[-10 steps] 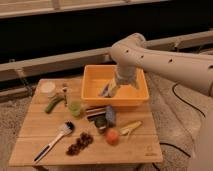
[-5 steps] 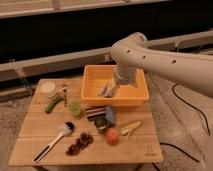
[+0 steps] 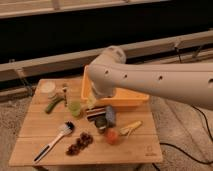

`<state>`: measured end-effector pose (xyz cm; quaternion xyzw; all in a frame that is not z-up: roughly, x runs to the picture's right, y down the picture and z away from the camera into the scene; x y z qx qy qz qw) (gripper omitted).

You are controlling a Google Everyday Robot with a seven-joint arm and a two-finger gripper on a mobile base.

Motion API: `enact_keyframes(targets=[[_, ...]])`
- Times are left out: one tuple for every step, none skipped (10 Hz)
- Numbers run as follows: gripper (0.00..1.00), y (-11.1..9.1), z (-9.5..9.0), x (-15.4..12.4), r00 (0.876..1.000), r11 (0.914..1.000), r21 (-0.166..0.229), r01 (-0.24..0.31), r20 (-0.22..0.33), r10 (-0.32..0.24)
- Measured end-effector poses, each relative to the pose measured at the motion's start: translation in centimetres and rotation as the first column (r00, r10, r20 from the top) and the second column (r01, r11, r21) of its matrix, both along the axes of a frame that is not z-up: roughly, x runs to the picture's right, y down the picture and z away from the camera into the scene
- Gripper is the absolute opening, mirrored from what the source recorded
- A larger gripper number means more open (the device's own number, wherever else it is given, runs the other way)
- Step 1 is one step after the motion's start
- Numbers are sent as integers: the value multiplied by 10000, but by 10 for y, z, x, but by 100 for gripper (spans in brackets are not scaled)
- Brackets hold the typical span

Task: Place eraser in plastic cup

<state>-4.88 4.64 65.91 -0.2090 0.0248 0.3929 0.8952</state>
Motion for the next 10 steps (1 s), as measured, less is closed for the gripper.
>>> enact_keyframes(targets=[[80, 10, 5, -15, 9986, 9990, 120, 421, 319, -425], [80, 19, 13, -23, 9963, 9974, 145, 708, 487, -714], [80, 34, 24, -30, 9910, 9935, 122, 1130, 704, -1136], [80, 44, 33, -31, 9876, 9906, 53, 1365, 771, -1365], [80, 55, 43, -35, 9828, 9863, -49, 1648, 856, -1638], [80, 66, 54, -40, 9766, 9806, -197, 1948, 964, -1920], [80, 76, 67, -41, 9714, 9747, -438, 2192, 1028, -2139], [80, 85, 76, -39, 9671, 9686, -650, 2399, 1031, -2326], [80, 89, 79, -42, 9625, 9638, -733, 2564, 1114, -2475], [80, 94, 83, -45, 9573, 9577, -860, 2745, 1180, -2638]])
